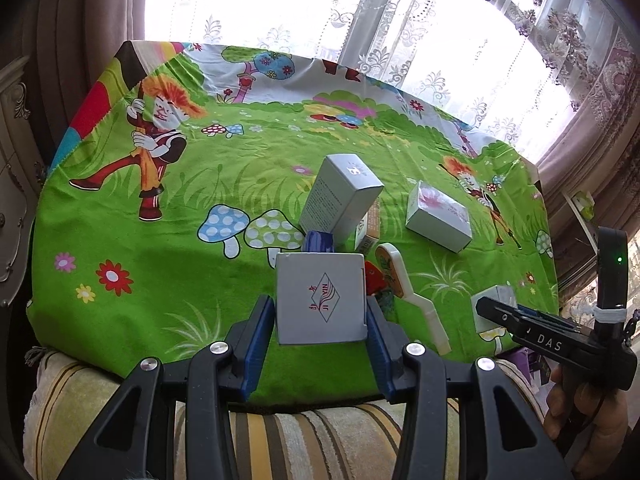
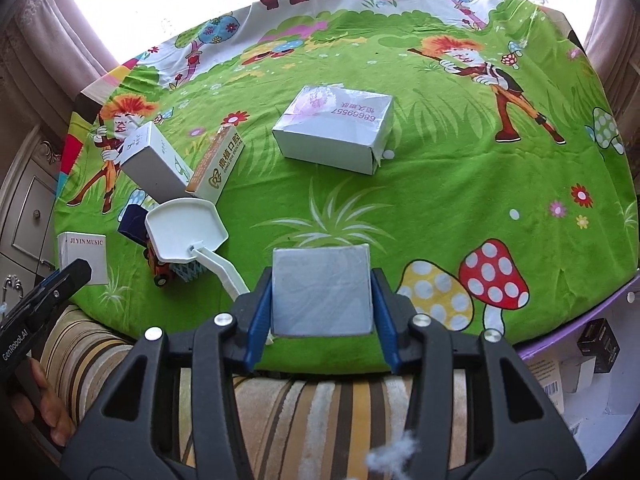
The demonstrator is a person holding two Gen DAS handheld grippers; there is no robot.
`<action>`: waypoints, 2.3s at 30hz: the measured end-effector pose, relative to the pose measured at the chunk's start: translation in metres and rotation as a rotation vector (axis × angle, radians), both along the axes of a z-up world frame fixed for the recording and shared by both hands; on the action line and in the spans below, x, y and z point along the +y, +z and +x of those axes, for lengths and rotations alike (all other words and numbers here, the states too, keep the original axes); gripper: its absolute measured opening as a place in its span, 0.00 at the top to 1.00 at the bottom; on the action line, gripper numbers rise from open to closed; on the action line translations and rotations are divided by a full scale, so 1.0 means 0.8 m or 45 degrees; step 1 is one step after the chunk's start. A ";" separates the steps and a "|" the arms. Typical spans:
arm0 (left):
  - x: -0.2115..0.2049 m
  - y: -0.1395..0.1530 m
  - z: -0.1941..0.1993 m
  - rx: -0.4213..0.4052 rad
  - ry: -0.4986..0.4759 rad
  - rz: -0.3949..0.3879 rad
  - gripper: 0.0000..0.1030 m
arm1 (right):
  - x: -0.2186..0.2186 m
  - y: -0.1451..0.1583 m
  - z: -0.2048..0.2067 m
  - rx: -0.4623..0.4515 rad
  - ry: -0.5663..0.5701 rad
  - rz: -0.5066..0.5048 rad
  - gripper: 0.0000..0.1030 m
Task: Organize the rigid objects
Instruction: 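Grasp the white red-logo box with the left tool while the right tool grasps the white wrapped cube, then lower the red-logo box and white cube into the purple box, open both tools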
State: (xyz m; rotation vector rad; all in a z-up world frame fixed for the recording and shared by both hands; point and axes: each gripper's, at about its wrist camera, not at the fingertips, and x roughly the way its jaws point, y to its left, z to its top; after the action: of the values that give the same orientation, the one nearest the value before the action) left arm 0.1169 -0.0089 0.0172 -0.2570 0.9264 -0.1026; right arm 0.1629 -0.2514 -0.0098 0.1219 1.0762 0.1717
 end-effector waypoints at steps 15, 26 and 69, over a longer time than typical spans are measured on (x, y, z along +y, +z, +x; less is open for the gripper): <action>-0.088 0.017 -0.026 -0.012 -0.187 0.003 0.56 | -0.063 0.038 -0.072 -0.097 -0.066 -0.038 0.52; -0.169 0.022 -0.043 -0.003 -0.373 0.002 0.56 | -0.157 0.045 -0.125 -0.097 -0.220 -0.111 0.52; -0.339 0.025 -0.084 0.096 -0.791 -0.125 0.41 | -0.282 0.136 -0.220 -0.071 -0.672 -0.402 0.15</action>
State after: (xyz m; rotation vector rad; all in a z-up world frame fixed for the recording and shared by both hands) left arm 0.0497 -0.2800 0.0369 -0.0559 1.0526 -0.7159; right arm -0.0130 -0.4769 0.0988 0.1123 0.9694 -0.4661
